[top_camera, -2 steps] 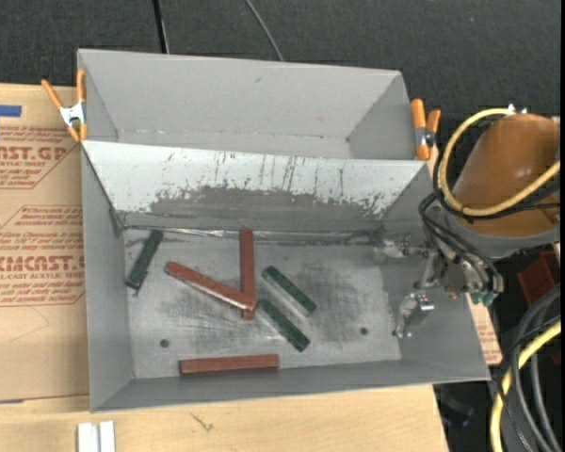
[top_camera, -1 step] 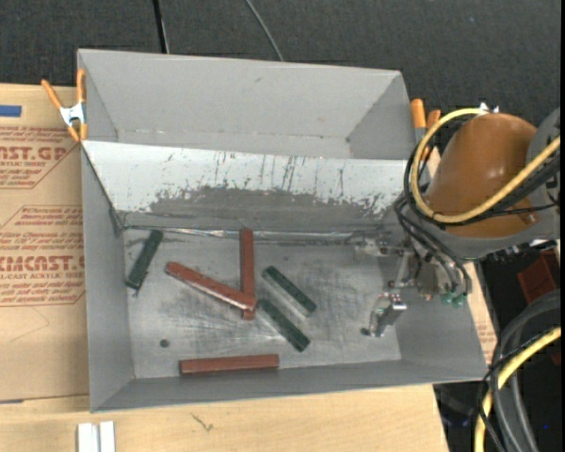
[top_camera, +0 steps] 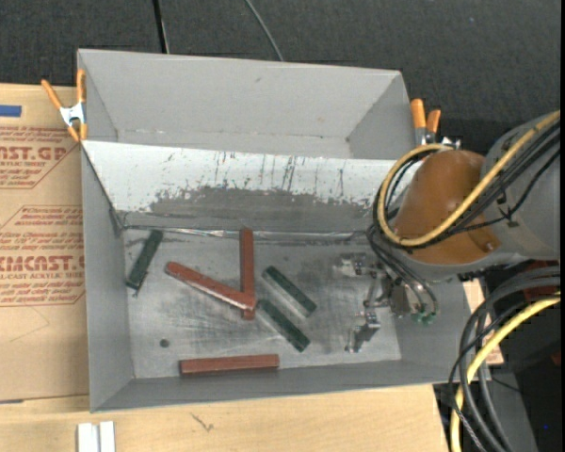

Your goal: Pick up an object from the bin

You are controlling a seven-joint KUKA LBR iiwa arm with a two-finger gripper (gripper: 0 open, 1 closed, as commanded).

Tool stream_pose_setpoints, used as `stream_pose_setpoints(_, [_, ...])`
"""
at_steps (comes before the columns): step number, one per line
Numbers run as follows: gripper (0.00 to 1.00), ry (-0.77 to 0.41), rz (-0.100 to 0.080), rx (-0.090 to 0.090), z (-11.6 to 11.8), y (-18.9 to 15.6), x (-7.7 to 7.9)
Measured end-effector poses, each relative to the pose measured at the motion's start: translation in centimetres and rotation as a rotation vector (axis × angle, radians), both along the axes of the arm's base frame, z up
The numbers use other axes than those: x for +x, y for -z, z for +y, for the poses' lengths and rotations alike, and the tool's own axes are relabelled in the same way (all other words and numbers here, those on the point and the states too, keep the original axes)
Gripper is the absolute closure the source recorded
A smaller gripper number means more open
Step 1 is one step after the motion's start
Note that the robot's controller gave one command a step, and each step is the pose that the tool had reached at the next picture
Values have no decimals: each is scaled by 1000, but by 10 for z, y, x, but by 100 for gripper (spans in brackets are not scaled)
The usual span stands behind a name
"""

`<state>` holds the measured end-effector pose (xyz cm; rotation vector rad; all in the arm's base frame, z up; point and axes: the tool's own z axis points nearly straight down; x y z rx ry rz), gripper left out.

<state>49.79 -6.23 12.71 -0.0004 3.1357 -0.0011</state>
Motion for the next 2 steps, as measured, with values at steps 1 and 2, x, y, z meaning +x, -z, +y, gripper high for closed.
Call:
stream_pose_setpoints(1, [100, 34, 14, 2, 37, 55, 19])
stream_pose_setpoints(2, [100, 34, 13, 2, 37, 55, 19])
